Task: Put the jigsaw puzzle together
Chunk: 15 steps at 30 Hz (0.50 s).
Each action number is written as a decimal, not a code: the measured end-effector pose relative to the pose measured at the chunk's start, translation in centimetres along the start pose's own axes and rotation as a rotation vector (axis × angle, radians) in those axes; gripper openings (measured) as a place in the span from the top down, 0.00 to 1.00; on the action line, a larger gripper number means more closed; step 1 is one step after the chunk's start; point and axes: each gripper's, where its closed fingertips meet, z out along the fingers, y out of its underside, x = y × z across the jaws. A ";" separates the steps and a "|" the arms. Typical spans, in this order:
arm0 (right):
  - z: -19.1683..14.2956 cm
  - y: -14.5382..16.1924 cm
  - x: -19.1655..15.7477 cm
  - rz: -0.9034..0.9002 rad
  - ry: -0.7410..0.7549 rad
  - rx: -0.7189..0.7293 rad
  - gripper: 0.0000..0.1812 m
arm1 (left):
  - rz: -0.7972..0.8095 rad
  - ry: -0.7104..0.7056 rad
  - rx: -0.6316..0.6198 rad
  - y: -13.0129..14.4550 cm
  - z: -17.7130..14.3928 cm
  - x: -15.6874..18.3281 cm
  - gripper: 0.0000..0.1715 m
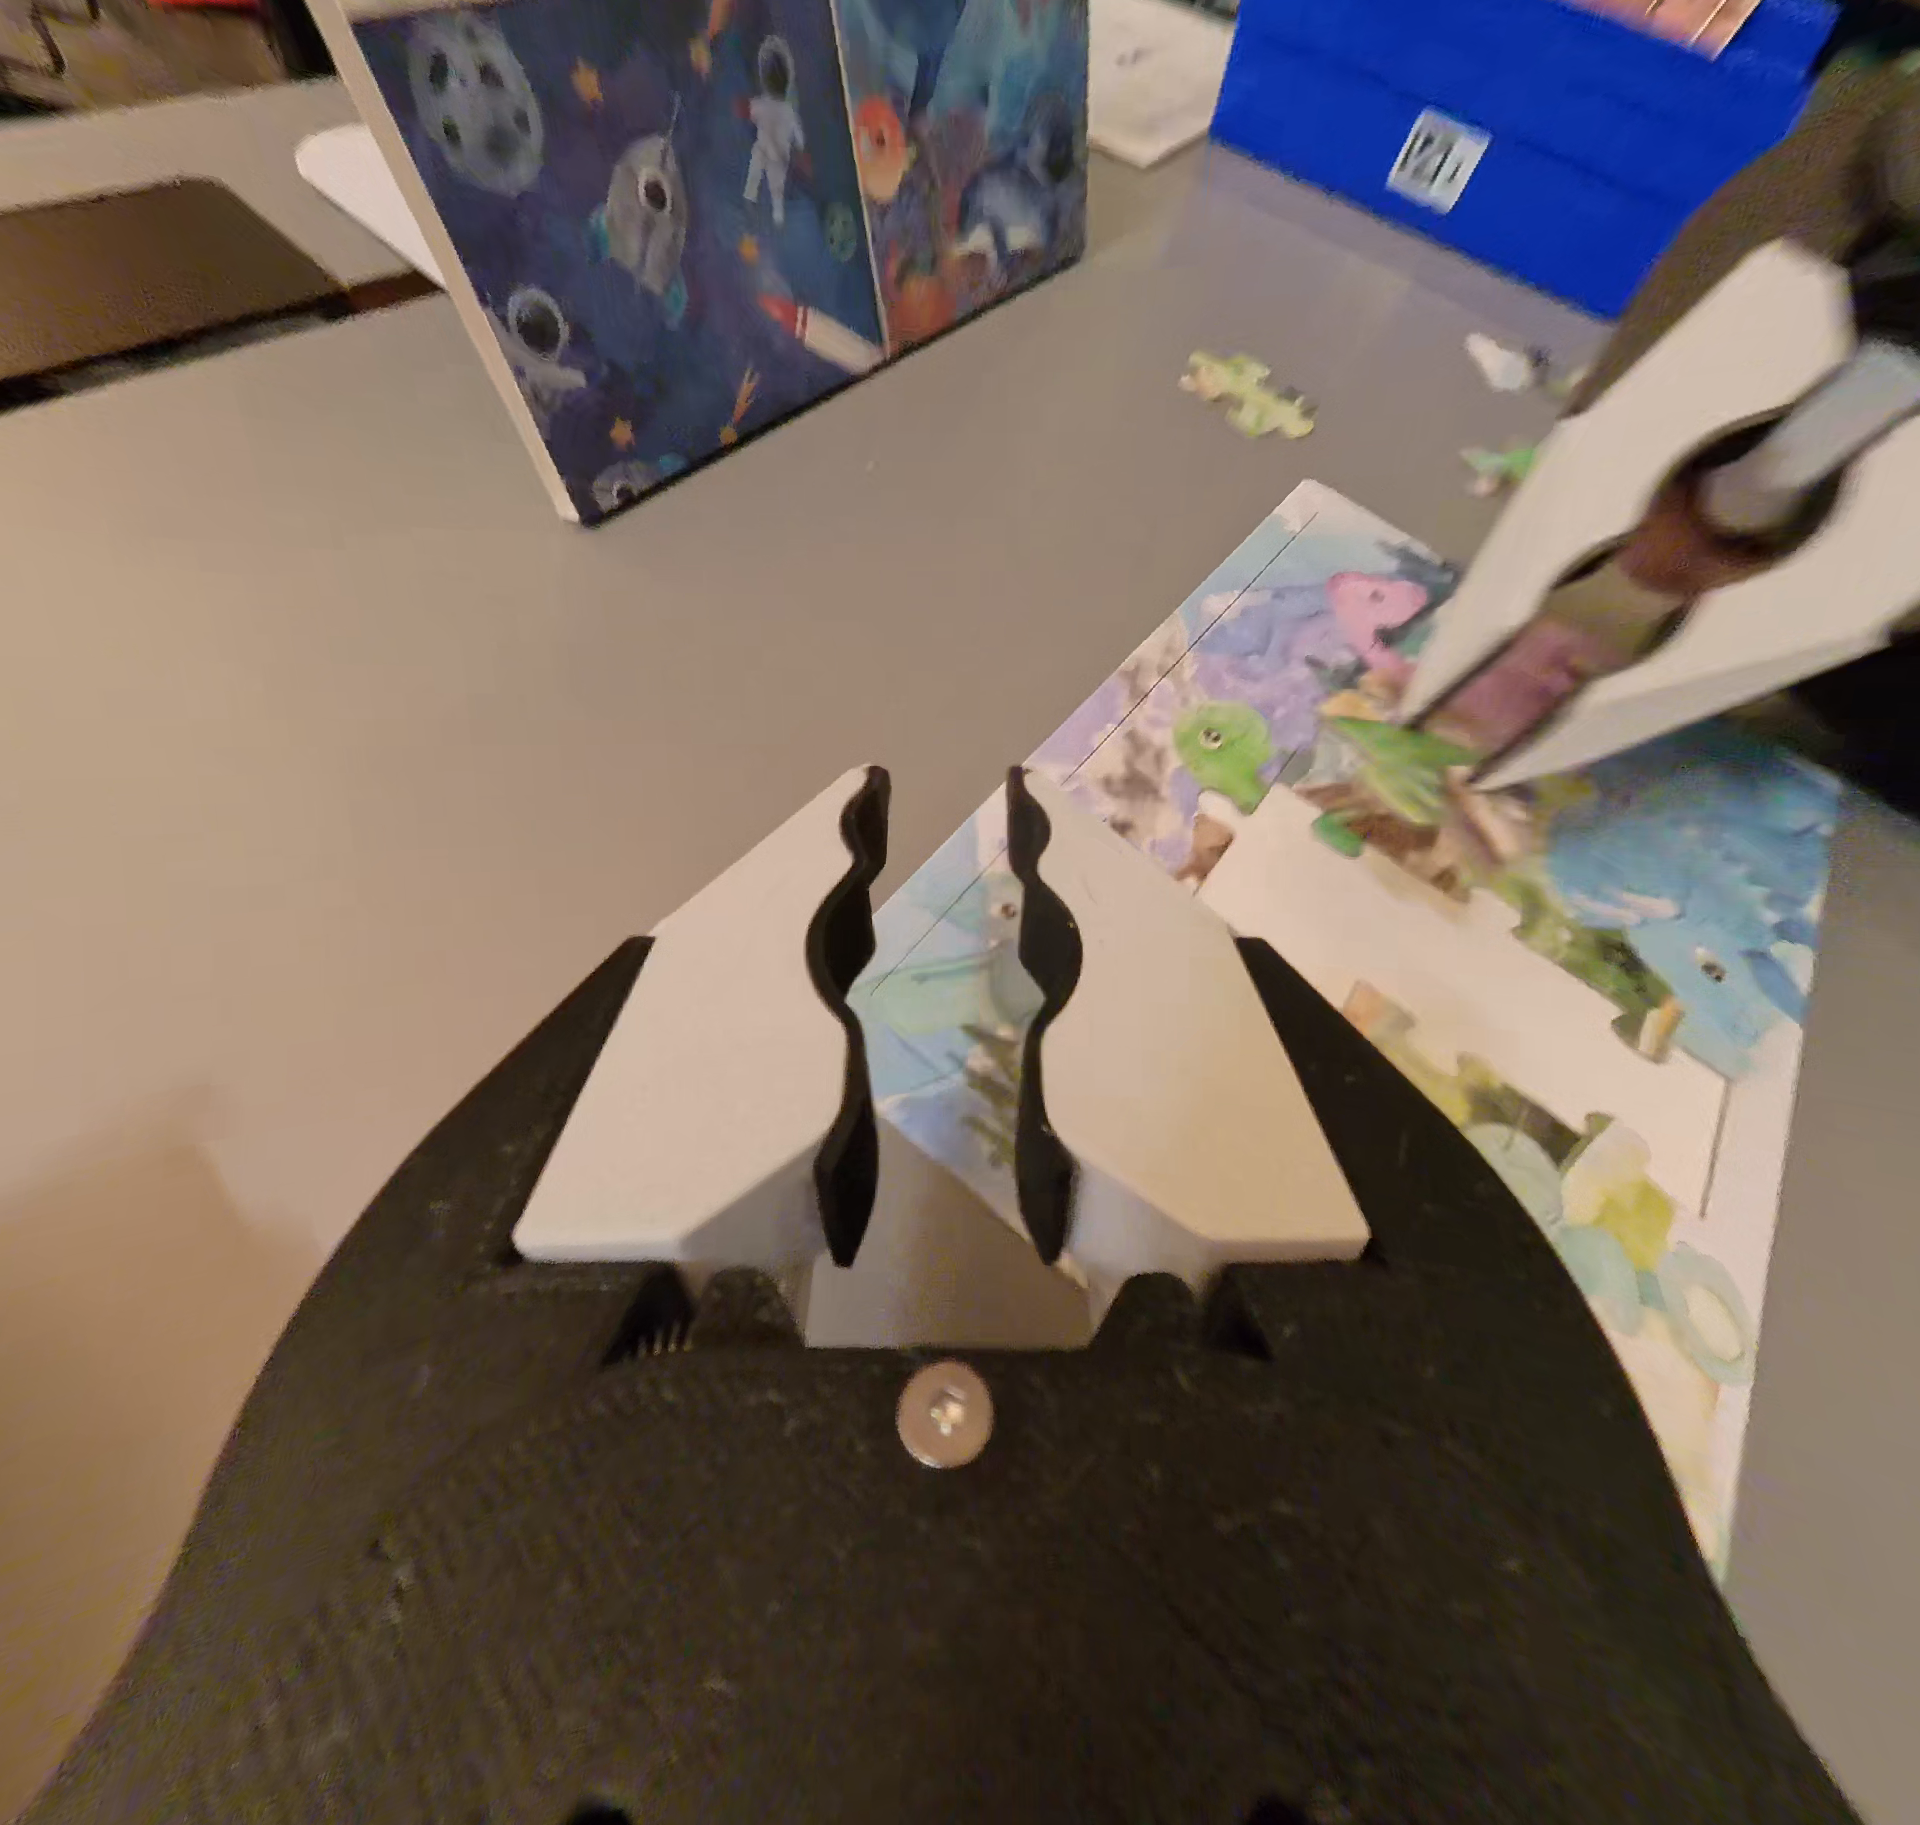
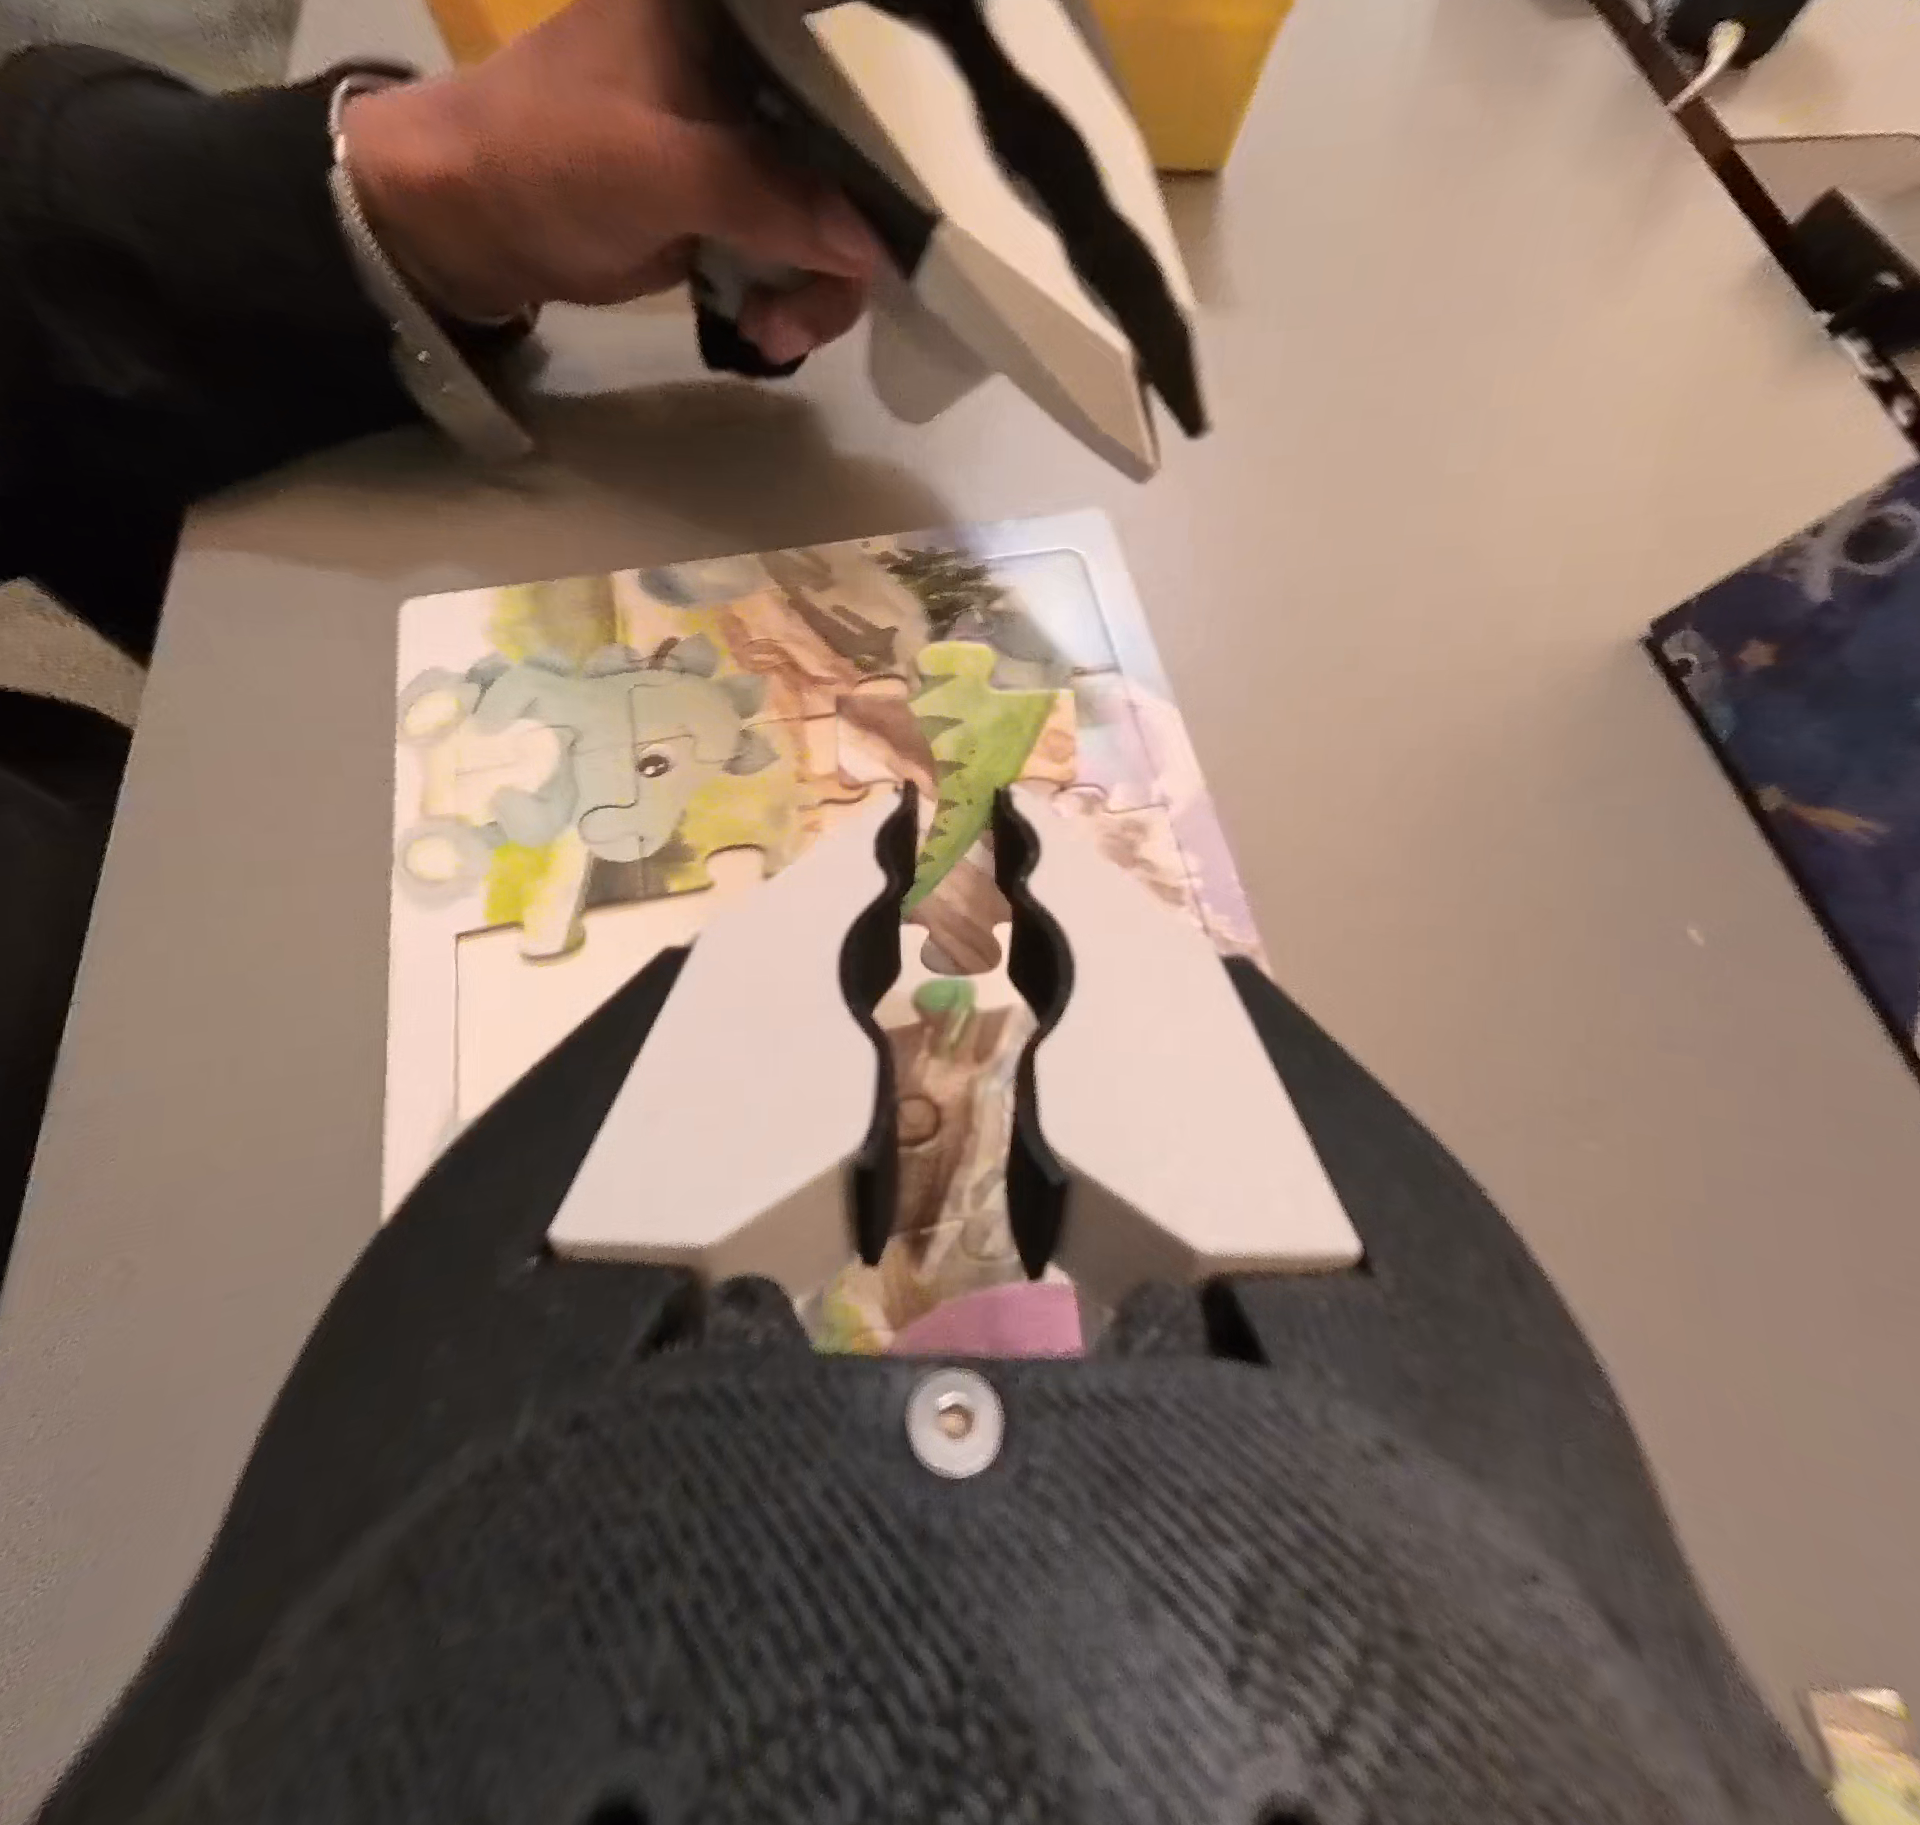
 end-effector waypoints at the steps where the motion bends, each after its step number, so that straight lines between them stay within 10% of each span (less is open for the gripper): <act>1: -0.1 0.1 0.5 0.035 -0.005 0.028 0.94 | -0.018 0.028 0.029 -0.3 -0.1 0.4 0.90; 8: -1.2 0.7 1.9 0.166 -0.002 0.115 1.00 | -0.284 0.468 0.083 -1.7 -0.8 5.1 0.81; 15: -2.2 3.9 4.9 0.287 0.133 0.016 0.91 | -0.218 0.382 -0.058 0.7 0.9 5.1 0.80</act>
